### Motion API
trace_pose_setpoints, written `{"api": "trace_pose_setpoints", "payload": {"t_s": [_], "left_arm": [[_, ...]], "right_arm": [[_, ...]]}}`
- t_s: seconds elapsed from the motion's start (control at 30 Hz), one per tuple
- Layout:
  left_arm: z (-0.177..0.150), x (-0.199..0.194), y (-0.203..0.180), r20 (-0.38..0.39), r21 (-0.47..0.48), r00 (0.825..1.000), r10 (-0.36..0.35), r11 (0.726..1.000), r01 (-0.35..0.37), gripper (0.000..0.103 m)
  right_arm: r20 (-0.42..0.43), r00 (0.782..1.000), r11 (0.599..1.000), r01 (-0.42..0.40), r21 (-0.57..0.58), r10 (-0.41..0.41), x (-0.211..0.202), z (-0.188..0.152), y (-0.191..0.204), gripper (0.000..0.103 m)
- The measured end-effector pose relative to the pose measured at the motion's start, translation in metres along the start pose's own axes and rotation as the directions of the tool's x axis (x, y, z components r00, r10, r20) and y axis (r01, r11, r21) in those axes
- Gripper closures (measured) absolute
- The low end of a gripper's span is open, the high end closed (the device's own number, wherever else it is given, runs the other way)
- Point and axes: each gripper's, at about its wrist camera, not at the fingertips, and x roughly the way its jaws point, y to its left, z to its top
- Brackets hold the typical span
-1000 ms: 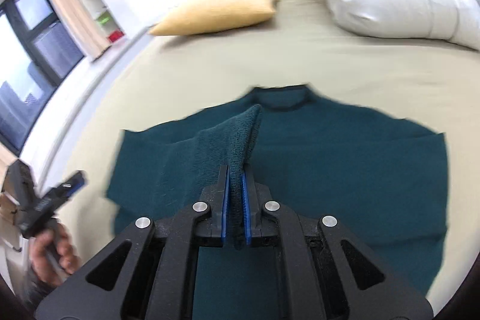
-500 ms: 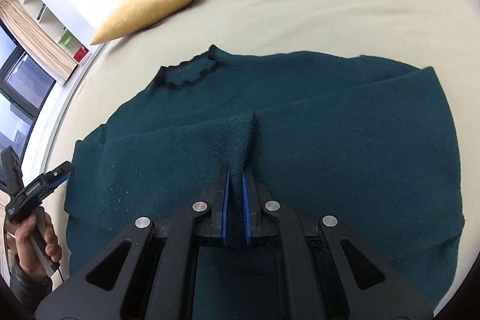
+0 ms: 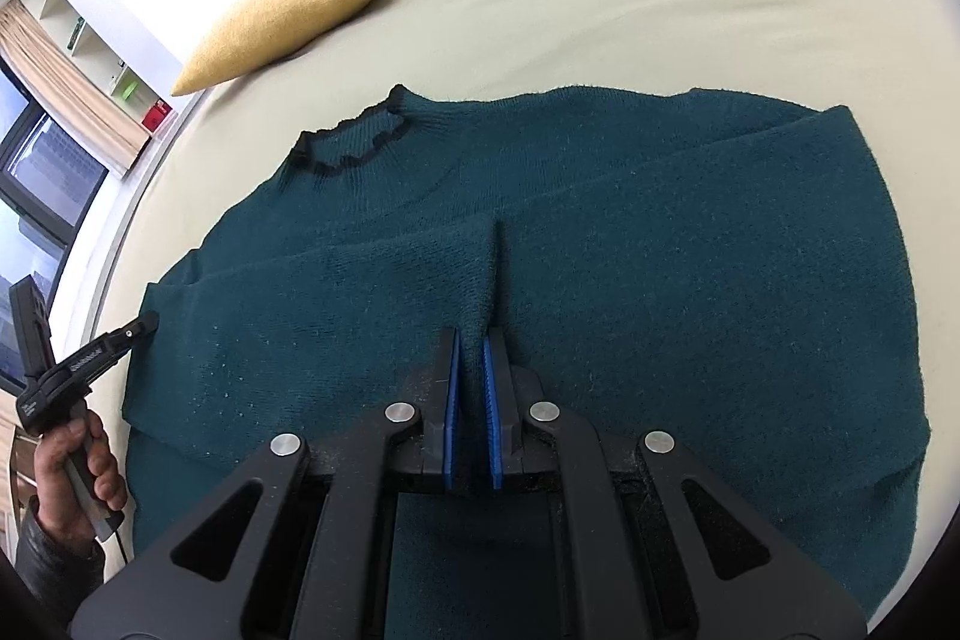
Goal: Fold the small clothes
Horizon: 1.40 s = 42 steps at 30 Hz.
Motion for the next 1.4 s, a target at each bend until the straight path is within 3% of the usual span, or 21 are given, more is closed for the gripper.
{"api": "trace_pose_setpoints", "payload": {"t_s": [0.27, 0.37, 0.47, 0.5, 0.53, 0.6, 0.67, 0.7, 0.77, 0.83, 1.0, 1.23, 1.4], "left_arm": [[0.001, 0.005, 0.016, 0.013, 0.047, 1.0, 0.0, 0.999, -0.001, 0.095], [-0.003, 0.005, 0.01, 0.031, 0.083, 0.999, 0.023, 0.996, -0.026, 0.094], [-0.002, -0.003, 0.017, 0.02, 0.032, 1.0, -0.011, 0.999, 0.01, 0.084], [-0.002, -0.009, 0.021, 0.022, 0.004, 1.0, -0.022, 1.0, 0.022, 0.073], [-0.004, -0.017, 0.024, 0.032, -0.02, 0.999, -0.037, 0.999, 0.038, 0.055], [-0.012, -0.032, 0.026, 0.056, -0.047, 0.996, -0.064, 0.997, 0.067, 0.034], [-0.023, -0.038, 0.02, 0.037, -0.015, 0.998, -0.049, 0.999, 0.05, 0.033], [-0.03, -0.037, 0.017, 0.017, -0.003, 0.999, -0.041, 0.999, 0.041, 0.034], [-0.04, -0.035, 0.014, 0.001, 0.005, 1.0, -0.021, 1.0, 0.021, 0.045], [-0.045, -0.032, 0.013, 0.009, 0.025, 1.0, 0.025, 0.999, -0.025, 0.063], [-0.05, -0.028, 0.012, -0.001, 0.065, 1.0, 0.013, 0.998, -0.012, 0.091], [-0.058, -0.032, -0.001, 0.012, 0.132, 0.998, 0.055, 0.99, -0.056, 0.094], [-0.06, -0.028, -0.003, 0.013, 0.152, 0.998, 0.067, 0.986, -0.068, 0.094]], "right_arm": [[-0.018, 0.999, 0.998, 0.033, -0.055, -0.034, 0.008, 0.001, 0.021, 0.096], [-0.021, 1.0, 1.0, -0.001, -0.015, 0.0, 0.012, 0.001, 0.01, 0.097], [-0.012, 1.0, 1.0, 0.005, -0.02, -0.005, 0.006, 0.0, 0.011, 0.097], [-0.006, 1.0, 1.0, 0.001, -0.017, -0.002, 0.003, 0.0, 0.011, 0.097], [0.0, 1.0, 1.0, -0.004, -0.011, 0.004, 0.001, 0.0, 0.011, 0.097], [0.015, 1.0, 1.0, -0.015, 0.004, 0.015, -0.002, 0.002, 0.009, 0.097], [0.022, 1.0, 1.0, -0.003, -0.003, 0.003, -0.004, 0.002, 0.01, 0.097], [0.021, 1.0, 1.0, 0.008, -0.008, -0.008, -0.004, 0.003, 0.011, 0.097], [0.012, 1.0, 1.0, 0.022, -0.007, -0.022, -0.003, 0.002, 0.011, 0.097], [0.009, 1.0, 1.0, 0.027, 0.004, -0.027, -0.001, 0.0, 0.009, 0.097], [0.014, 0.999, 0.999, 0.033, 0.014, -0.034, -0.003, -0.001, 0.004, 0.097], [0.024, 0.997, 0.996, 0.067, 0.057, -0.069, -0.005, -0.002, -0.01, 0.103], [0.018, 1.0, 0.994, -0.011, 0.104, 0.009, -0.005, -0.004, -0.019, 0.102]]}}
